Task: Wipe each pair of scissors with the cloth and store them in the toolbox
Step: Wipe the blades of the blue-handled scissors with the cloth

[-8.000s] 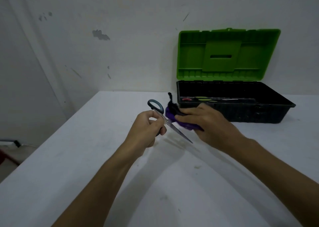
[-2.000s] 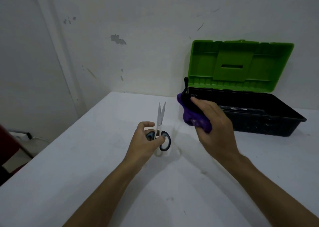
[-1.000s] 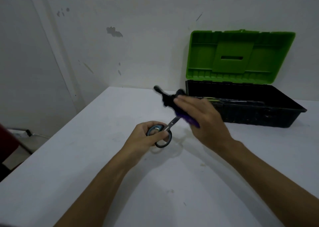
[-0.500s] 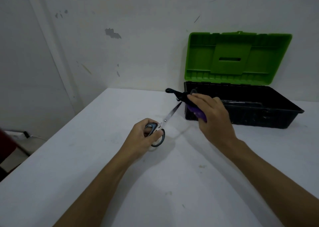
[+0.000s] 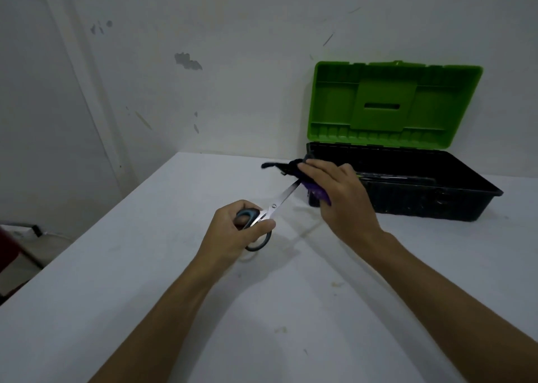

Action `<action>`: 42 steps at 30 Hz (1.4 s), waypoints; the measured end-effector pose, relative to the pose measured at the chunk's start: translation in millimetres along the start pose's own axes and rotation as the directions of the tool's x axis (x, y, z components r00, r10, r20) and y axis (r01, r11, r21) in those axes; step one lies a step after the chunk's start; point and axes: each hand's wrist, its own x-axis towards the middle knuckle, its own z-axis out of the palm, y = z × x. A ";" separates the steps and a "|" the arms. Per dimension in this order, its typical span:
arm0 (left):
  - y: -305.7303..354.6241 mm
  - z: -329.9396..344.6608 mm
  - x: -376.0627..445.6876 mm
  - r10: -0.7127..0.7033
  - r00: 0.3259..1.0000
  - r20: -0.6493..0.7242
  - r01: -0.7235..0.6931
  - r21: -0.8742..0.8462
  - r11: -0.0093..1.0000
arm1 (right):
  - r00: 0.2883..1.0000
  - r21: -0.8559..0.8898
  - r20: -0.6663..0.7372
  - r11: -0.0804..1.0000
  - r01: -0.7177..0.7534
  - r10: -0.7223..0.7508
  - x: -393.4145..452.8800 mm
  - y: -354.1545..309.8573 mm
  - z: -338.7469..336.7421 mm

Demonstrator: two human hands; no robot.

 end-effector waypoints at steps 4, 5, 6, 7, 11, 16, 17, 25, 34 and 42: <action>-2.7 4.0 2.4 -0.029 0.999 -0.036 0.030 0.010 1.000 | 0.994 0.037 -0.037 0.994 0.100 -0.098 -4.9 -16.4 -7.3; -2.2 5.3 2.2 -0.023 0.999 -0.039 0.023 0.007 1.000 | 0.988 0.051 -0.001 0.986 0.156 -0.156 -9.3 -23.6 -4.2; -1.8 5.8 2.1 -0.012 0.999 -0.031 0.012 0.012 1.000 | 0.977 0.058 0.041 0.977 0.206 -0.208 -14.6 -29.0 0.8; -1.5 5.2 1.9 0.002 1.000 -0.009 -0.001 0.029 1.000 | 0.970 0.060 0.073 0.972 0.229 -0.233 -18.4 -31.1 5.7; -3.2 1.5 2.6 -0.006 0.999 0.037 0.002 0.092 0.996 | 0.998 0.069 0.062 0.998 -0.002 -0.002 -11.1 -5.5 11.3; -4.6 1.4 6.0 -0.070 0.996 0.062 0.064 0.106 0.992 | 0.986 0.023 -0.005 0.986 -0.165 0.165 -4.0 12.5 -16.3; -5.2 1.8 6.0 -0.078 0.995 0.066 0.072 0.095 0.993 | 0.992 0.048 -0.012 0.991 -0.127 0.127 -4.6 7.1 -21.2; 0.3 -0.2 1.0 0.016 0.987 0.158 -0.025 0.051 0.998 | 0.977 0.094 0.191 0.992 0.079 -0.096 -30.3 -30.7 3.2; 1.7 -14.9 -1.2 0.004 0.987 0.158 -0.014 0.061 0.998 | 0.987 -0.002 0.117 0.994 -0.110 0.109 -10.2 3.9 -6.5; 2.6 -16.6 1.5 -0.027 0.996 0.086 0.028 -0.012 1.000 | 0.920 0.154 0.149 0.911 -0.383 0.362 -5.2 12.1 -36.5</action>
